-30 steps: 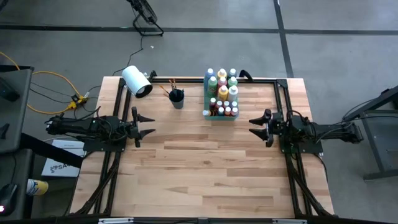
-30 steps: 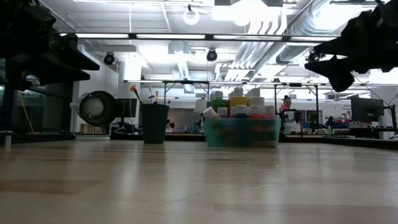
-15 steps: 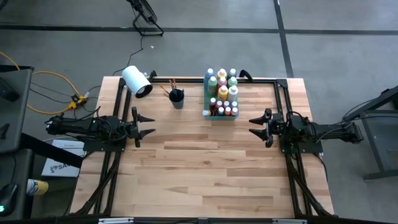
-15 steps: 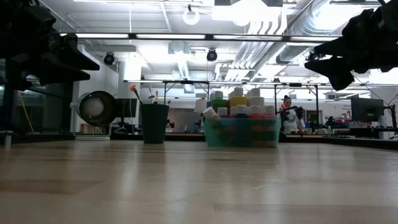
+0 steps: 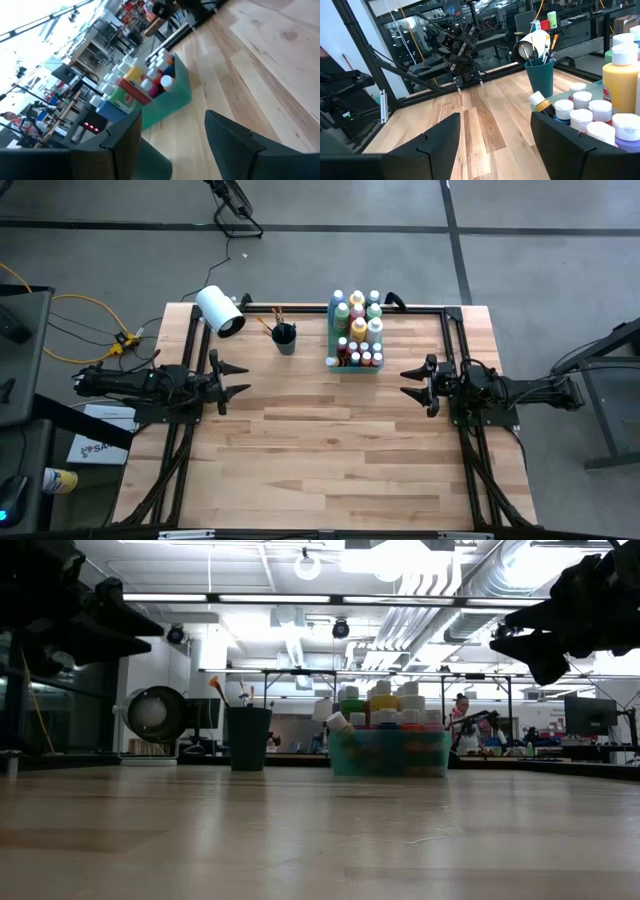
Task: Pick & Place Paint Supplies
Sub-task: Return to Home Position
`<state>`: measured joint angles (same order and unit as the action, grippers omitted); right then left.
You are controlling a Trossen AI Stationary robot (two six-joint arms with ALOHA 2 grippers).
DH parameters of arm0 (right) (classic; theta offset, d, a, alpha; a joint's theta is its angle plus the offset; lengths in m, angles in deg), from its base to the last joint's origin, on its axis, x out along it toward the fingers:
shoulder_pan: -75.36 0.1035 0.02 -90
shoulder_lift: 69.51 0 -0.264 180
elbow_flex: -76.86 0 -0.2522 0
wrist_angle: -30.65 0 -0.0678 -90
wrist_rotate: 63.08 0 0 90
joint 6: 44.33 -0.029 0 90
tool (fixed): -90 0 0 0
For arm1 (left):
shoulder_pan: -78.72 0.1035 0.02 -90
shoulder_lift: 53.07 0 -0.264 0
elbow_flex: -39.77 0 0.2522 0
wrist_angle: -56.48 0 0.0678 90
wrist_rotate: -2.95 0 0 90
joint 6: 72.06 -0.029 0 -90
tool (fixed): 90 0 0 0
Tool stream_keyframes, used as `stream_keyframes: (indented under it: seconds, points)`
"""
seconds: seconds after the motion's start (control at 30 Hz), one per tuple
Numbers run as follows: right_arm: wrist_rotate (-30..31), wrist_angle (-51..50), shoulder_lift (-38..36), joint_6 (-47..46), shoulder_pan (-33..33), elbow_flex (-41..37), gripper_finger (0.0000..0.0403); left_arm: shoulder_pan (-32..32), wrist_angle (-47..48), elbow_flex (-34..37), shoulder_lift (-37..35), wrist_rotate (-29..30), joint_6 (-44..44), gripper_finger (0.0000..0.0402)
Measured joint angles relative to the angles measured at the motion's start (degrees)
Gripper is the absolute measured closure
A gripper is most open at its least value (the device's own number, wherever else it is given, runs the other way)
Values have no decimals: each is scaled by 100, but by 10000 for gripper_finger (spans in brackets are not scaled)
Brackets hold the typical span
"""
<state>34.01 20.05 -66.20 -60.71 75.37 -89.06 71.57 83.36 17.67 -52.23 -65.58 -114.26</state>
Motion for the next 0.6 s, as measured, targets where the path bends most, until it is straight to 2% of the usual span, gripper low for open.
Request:
stream_keyframes:
  seconds: [0.6]
  points:
    - [0,2,0,-2,0,0,166,0,252,0,2,0,2,190]
